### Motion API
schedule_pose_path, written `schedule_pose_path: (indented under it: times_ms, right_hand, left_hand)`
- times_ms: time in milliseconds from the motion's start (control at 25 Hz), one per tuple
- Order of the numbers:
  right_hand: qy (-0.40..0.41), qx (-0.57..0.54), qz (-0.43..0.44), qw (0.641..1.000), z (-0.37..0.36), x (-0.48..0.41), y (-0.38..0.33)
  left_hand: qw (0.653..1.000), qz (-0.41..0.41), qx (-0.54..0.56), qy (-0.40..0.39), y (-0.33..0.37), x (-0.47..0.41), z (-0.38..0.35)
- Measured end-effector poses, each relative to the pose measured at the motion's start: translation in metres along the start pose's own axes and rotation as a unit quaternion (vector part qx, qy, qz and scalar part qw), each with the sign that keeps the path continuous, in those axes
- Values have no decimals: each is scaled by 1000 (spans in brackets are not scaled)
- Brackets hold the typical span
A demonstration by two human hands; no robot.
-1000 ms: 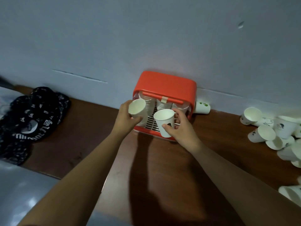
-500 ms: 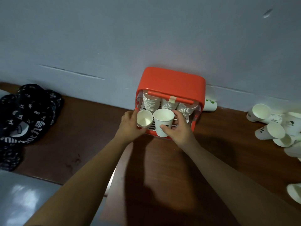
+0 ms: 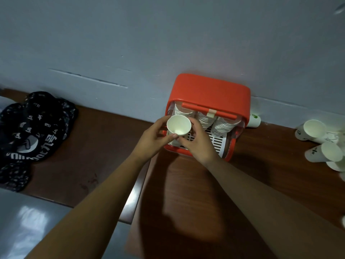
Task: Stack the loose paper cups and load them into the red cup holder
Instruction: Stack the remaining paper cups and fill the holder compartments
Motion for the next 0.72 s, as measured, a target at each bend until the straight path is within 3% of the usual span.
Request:
schedule_pose_path:
  times_ms: [160,360,560,720]
  right_hand:
    - [-37,31,-25,999,-9,1,17]
    - [-77,93,-38,992,-17,3,39]
    - [-76,106,-24,991,-11,3,34]
    - [-54,134,-66,987,18,25,30]
  left_hand:
    - [998,2,-59,15,-12,-5,-2]
    - [975,32,-211,59,-35,-20,-10]
    - [975,38,-214,47,-42,-21,-13]
    - [978,57,-180,86,-29,-1,-5]
Point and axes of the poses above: each hand's wrist, its own x-axis away from the middle knuckle, its own z-axis out of the back of the hand, y = z × x, the point moved 7 cm from there along -x, towards the middle knuckle, and after that the axes turned 13 degrees about z, right-handed, at the moved point
